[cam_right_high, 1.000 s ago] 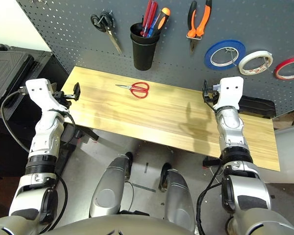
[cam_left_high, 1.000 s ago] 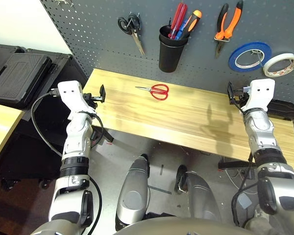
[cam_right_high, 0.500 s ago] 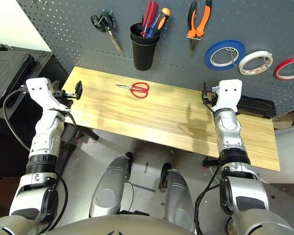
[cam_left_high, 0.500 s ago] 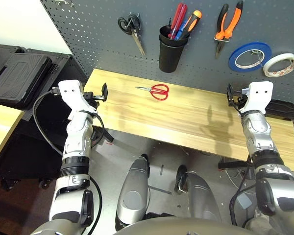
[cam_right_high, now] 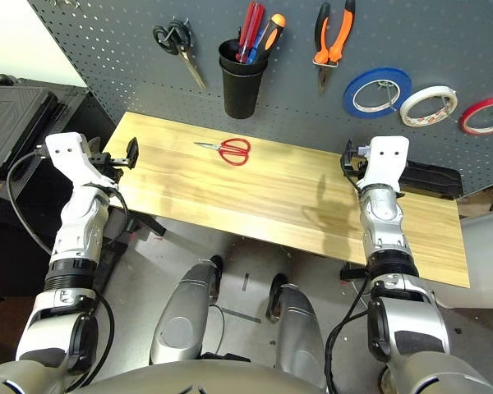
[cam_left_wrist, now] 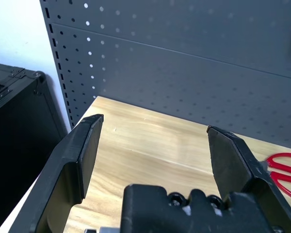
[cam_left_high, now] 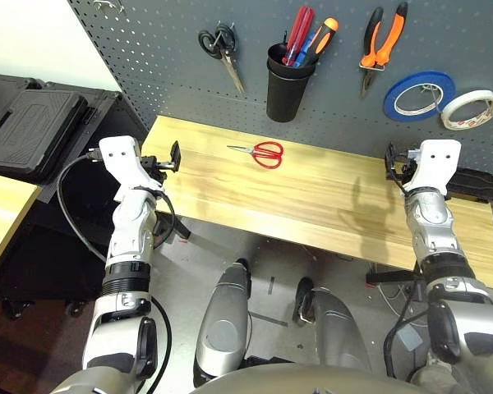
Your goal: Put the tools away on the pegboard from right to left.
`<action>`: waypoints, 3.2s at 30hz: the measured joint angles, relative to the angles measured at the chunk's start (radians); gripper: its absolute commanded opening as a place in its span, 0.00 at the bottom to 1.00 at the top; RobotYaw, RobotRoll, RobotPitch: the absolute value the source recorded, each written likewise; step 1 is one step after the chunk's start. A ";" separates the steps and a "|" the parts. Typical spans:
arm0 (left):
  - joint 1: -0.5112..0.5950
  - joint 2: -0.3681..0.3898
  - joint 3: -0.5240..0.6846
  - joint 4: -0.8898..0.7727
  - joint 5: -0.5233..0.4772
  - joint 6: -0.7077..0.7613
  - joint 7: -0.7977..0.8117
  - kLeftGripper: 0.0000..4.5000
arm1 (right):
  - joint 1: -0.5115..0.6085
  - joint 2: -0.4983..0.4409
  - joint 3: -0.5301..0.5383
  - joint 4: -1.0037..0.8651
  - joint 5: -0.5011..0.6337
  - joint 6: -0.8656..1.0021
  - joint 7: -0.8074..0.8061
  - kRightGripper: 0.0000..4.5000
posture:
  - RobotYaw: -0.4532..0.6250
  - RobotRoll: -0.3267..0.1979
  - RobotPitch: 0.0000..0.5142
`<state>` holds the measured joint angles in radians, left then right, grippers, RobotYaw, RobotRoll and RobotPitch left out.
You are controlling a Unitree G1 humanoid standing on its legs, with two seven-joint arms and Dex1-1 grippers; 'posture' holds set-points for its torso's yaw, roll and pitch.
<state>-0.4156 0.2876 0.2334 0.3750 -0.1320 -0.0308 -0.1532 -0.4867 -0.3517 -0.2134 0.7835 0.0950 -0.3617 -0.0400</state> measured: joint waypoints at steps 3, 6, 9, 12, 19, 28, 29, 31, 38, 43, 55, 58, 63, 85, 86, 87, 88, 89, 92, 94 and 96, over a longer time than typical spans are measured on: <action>0.000 0.000 0.000 0.008 0.000 -0.005 0.000 0.99 | 0.000 0.000 -0.001 0.000 0.000 0.000 -0.013 1.00 | 0.71 0.62 0.40; 0.000 0.000 0.000 0.030 0.000 -0.012 0.000 0.99 | 0.000 0.000 -0.016 0.000 0.001 0.000 -0.026 1.00 | 0.71 0.62 0.40; -0.001 0.000 0.000 0.038 0.000 -0.017 -0.001 0.99 | 0.000 0.000 -0.027 0.003 0.001 0.000 -0.039 1.00 | 0.71 0.62 0.39; -0.003 0.001 0.001 0.038 -0.001 -0.026 -0.008 0.99 | 0.000 -0.002 -0.039 0.013 0.000 -0.001 -0.059 1.00 | 0.70 0.62 0.39; -0.012 0.002 0.001 0.052 -0.002 -0.040 -0.020 0.99 | 0.000 -0.011 -0.044 0.046 -0.002 -0.015 -0.103 1.00 | 0.69 0.62 0.38; -0.029 0.006 0.001 0.078 -0.002 -0.048 -0.033 0.99 | 0.004 -0.017 -0.051 0.049 -0.014 -0.069 -0.111 1.00 | 0.68 0.62 0.36; -0.033 0.006 0.001 0.078 -0.002 -0.050 -0.035 0.99 | 0.005 -0.018 -0.051 0.051 -0.019 -0.076 -0.107 1.00 | 0.68 0.62 0.36; -0.041 0.007 0.000 0.078 -0.002 -0.053 -0.038 0.99 | 0.005 -0.020 -0.051 0.054 -0.021 -0.088 -0.101 1.00 | 0.68 0.62 0.34; -0.042 0.009 0.001 0.098 -0.002 -0.062 -0.045 0.99 | 0.005 -0.022 -0.053 0.083 -0.021 -0.098 -0.091 1.00 | 0.68 0.62 0.34; -0.037 0.010 -0.002 0.108 -0.001 -0.064 -0.048 0.99 | 0.012 -0.022 -0.041 0.080 -0.021 -0.093 -0.019 1.00 | 0.68 0.62 0.35; -0.004 0.010 -0.027 0.120 0.034 -0.033 -0.025 0.99 | 0.002 -0.030 0.039 0.076 -0.043 0.064 0.151 1.00 | 0.70 0.62 0.39; 0.000 0.009 -0.028 0.119 0.035 -0.025 -0.023 0.99 | -0.014 -0.031 0.048 0.074 -0.045 0.097 0.169 1.00 | 0.70 0.62 0.40; 0.017 0.008 -0.029 0.117 0.036 -0.015 -0.016 0.99 | -0.020 -0.036 0.069 0.073 -0.070 0.119 0.195 1.00 | 0.70 0.62 0.42; 0.061 -0.008 -0.066 0.093 0.054 0.002 -0.005 0.99 | -0.019 -0.036 0.091 0.038 -0.087 0.124 0.255 1.00 | 0.71 0.62 0.44; 0.061 -0.008 -0.068 0.093 0.056 0.003 -0.005 0.99 | -0.019 -0.036 0.094 0.038 -0.088 0.123 0.260 1.00 | 0.71 0.62 0.44; 0.062 -0.008 -0.070 0.093 0.056 0.004 -0.005 0.99 | -0.019 -0.036 0.097 0.038 -0.090 0.120 0.265 1.00 | 0.71 0.62 0.44; 0.064 -0.008 -0.070 0.093 0.056 0.004 -0.005 0.99 | -0.019 -0.036 0.099 0.038 -0.093 0.118 0.271 1.00 | 0.71 0.62 0.44; 0.066 -0.008 -0.070 0.093 0.056 0.005 -0.005 0.99 | -0.018 -0.036 0.103 0.037 -0.095 0.116 0.277 1.00 | 0.71 0.62 0.44; 0.074 -0.008 -0.071 0.093 0.056 0.009 -0.005 0.99 | -0.013 -0.036 0.114 0.027 -0.097 0.110 0.300 1.00 | 0.71 0.62 0.44; 0.074 -0.008 -0.071 0.091 0.056 0.025 -0.005 0.99 | -0.006 -0.036 0.125 0.010 -0.104 0.104 0.322 1.00 | 0.71 0.62 0.44; 0.075 -0.008 -0.074 0.090 0.056 0.042 -0.006 0.99 | 0.002 -0.036 0.132 -0.006 -0.106 0.098 0.349 1.00 | 0.71 0.62 0.45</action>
<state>-0.3410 0.2793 0.1598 0.4655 -0.0757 0.0109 -0.1587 -0.4844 -0.3877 -0.0816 0.7775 -0.0109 -0.2641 0.3091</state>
